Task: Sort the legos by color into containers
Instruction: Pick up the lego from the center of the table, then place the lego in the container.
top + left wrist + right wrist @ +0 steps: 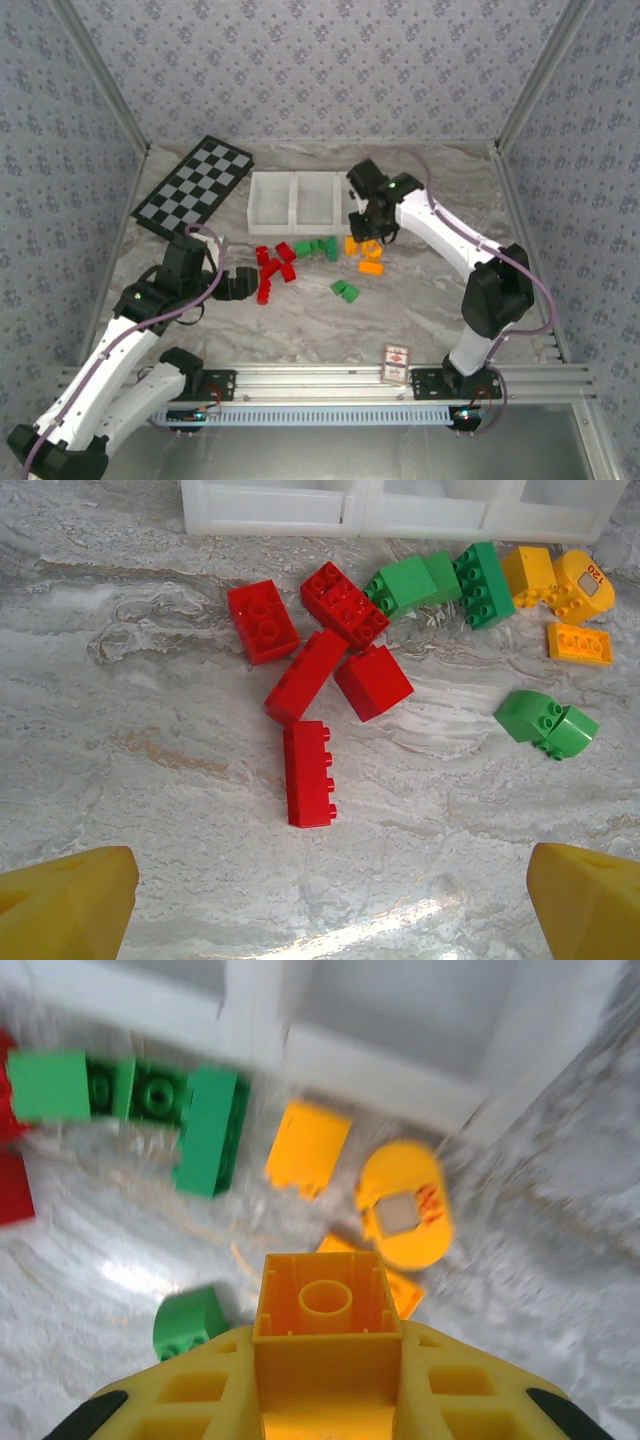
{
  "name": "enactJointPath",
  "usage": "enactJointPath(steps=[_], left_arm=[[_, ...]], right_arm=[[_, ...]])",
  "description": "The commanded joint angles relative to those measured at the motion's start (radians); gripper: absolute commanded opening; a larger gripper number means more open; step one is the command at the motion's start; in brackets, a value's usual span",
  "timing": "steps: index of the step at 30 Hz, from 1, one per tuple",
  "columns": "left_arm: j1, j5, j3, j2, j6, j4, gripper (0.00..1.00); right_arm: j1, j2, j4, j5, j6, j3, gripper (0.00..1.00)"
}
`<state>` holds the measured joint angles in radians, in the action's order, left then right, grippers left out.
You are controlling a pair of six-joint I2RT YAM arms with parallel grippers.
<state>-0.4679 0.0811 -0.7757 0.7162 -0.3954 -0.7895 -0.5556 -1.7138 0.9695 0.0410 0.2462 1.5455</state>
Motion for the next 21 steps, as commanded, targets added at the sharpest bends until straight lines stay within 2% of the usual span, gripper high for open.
enactJointPath(steps=[1,12,21], left_arm=[[-0.008,-0.006,0.004,-0.004,-0.016,-0.001,1.0],[-0.016,-0.007,0.006,-0.006,-0.017,0.002,1.0],[-0.021,-0.006,0.007,-0.005,-0.016,0.006,1.0]], right_arm=[[0.055,-0.087,0.021,-0.028,-0.038,0.109,0.29],[0.135,-0.436,0.051,-0.106,-0.029,0.466,0.29],[0.141,-0.54,0.031,-0.114,0.0,0.498,0.31]])
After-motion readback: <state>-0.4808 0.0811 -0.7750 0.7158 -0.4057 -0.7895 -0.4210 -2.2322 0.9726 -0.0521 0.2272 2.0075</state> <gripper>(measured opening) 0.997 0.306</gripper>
